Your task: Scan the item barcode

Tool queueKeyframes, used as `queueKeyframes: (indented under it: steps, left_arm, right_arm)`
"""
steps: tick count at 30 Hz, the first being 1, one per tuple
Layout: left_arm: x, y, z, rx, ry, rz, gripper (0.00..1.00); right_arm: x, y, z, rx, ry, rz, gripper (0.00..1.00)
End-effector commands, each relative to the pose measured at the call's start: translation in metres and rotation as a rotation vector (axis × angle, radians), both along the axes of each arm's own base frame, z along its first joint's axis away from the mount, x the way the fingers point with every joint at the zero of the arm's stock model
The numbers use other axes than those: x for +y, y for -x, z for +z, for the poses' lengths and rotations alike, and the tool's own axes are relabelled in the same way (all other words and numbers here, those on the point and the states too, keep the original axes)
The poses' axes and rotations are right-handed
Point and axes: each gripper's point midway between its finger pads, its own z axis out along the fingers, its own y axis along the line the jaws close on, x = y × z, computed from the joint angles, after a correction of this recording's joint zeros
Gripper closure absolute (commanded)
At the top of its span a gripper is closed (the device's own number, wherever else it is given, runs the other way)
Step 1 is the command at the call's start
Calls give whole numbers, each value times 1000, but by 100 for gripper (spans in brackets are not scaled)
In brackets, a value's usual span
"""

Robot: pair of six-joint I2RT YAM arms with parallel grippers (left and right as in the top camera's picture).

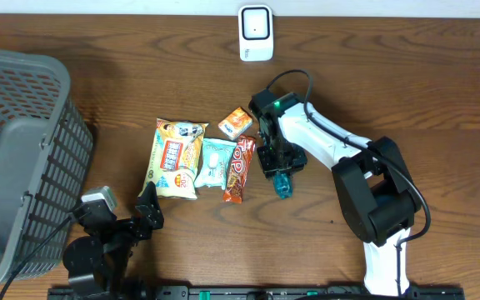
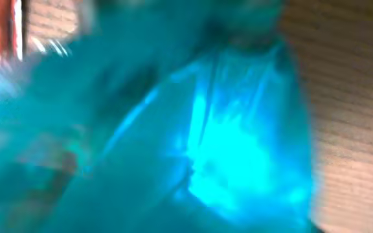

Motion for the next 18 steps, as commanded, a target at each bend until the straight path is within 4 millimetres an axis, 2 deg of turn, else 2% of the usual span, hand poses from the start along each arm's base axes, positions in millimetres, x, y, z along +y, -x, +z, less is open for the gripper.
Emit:
queueKeyframes:
  steps: [1,4,6,9,11,15,18]
  left_arm:
    - [-2,0,-1,1,9,-7,2]
    - [-2,0,-1,1,9,-7,2]
    - [-2,0,-1,1,9,-7,2]
    - [-2,0,-1,1,9,-7,2]
    - [-2,0,-1,1,9,-7,2]
    - [-2,0,-1,1,9,-7,2]
    - [-2,0,-1,1,9,-7,2]
  right_arm:
    - [3,-10,2,-22,-2,-8,51]
    - [3,-10,2,-20,0,-16,51]
    - [3,-10,2,-20,0,-18,55]
    - [1,-10,2,-19,1,-21,72]
    - [-1,-11,2,-16,3,-26,79]
    - [-10,-15,9,-19,-3,-25,82]
    - [-16,-25,23,-57,-33,0,81]
